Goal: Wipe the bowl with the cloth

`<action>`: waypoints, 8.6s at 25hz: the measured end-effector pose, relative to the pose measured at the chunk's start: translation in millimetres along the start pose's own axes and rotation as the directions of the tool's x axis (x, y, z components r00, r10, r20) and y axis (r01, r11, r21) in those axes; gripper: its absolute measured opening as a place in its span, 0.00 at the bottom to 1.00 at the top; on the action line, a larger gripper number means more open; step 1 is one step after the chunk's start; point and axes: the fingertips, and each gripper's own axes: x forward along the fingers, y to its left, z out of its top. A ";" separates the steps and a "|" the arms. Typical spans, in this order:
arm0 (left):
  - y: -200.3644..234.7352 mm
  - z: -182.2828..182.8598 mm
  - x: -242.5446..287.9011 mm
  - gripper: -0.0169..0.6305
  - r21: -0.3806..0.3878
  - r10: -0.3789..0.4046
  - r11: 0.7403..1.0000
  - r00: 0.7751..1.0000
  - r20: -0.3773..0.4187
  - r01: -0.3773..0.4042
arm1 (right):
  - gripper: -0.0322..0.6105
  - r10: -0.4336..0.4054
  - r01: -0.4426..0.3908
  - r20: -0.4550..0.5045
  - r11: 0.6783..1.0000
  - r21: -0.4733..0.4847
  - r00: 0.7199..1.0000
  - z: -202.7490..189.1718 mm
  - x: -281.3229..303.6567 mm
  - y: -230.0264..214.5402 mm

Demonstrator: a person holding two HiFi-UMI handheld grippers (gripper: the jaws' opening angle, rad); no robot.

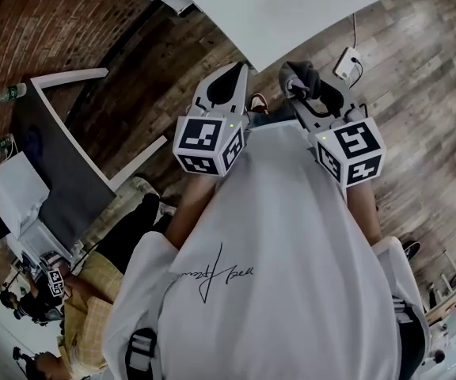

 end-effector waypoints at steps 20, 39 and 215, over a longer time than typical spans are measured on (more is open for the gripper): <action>9.3 55.6 92.8 0.01 -0.027 0.076 0.997 0.997 0.004 -0.076 | 0.33 0.083 -0.083 -0.008 0.996 -0.040 0.997 70.5 41.5 -100.4; 14.3 86.1 175.3 0.01 -0.108 0.311 0.944 0.950 -0.032 -0.312 | 0.33 0.302 -0.309 -0.072 0.942 -0.127 0.951 128.7 96.7 -196.9; 188.5 38.6 334.2 0.08 -0.205 0.343 0.895 0.905 -0.251 -0.396 | 0.33 0.208 -0.273 -0.294 0.940 -0.203 0.933 123.7 257.9 -271.2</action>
